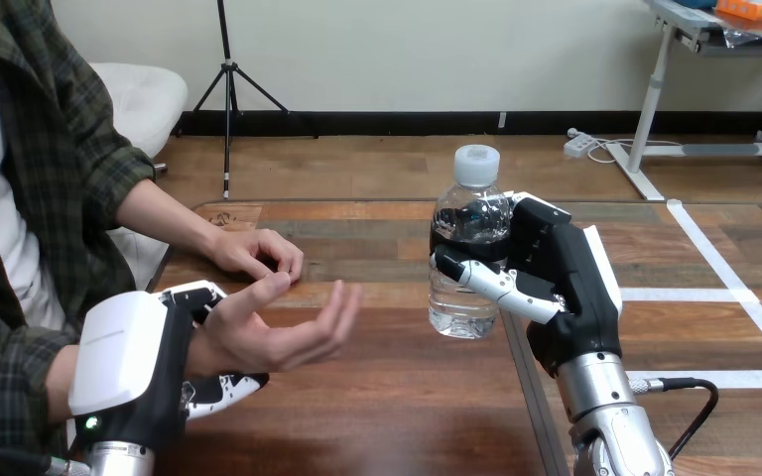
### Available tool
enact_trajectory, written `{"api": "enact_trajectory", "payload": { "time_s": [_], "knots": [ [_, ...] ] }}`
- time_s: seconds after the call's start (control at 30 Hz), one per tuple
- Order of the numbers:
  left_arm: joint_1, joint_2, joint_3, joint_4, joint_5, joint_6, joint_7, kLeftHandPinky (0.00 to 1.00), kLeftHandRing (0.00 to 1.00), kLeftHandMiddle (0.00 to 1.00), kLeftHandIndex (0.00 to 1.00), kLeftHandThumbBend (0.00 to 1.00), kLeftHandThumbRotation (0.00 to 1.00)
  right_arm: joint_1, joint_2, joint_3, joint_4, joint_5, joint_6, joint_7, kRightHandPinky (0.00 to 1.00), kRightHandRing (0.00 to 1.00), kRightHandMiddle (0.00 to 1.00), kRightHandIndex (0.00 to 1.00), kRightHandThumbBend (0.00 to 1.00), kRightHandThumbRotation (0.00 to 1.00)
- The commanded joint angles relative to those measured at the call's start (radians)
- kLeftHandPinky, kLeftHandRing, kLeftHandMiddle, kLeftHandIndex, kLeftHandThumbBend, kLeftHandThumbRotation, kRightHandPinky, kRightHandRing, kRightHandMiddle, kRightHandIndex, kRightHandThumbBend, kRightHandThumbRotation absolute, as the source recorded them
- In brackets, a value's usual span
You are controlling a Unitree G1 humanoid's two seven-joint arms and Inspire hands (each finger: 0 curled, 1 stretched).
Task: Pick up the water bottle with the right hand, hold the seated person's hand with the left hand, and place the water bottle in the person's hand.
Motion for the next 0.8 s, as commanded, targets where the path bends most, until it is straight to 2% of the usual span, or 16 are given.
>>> {"api": "enact_trajectory", "payload": {
  "time_s": [0.0,0.33,0.77],
  "knots": [
    [-0.028,-0.05,-0.011,-0.01,-0.055,-0.07,-0.003,0.3,0.35,0.4,0.42,0.75,0.0,-0.063,0.004,-0.013,-0.07,0.014,-0.011,-0.001,0.31,0.38,0.45,0.45,0.31,0.0],
    [-0.021,-0.079,-0.003,-0.03,-0.107,-0.133,-0.024,0.29,0.34,0.39,0.42,0.73,0.0,-0.071,0.002,-0.012,-0.068,0.014,-0.02,0.004,0.31,0.38,0.45,0.45,0.31,0.0],
    [-0.014,-0.106,-0.006,-0.071,-0.111,-0.172,-0.048,0.29,0.34,0.4,0.41,0.73,0.0,-0.09,-0.002,-0.011,-0.07,0.011,-0.019,0.006,0.31,0.39,0.45,0.45,0.33,0.0]
  ]
}}
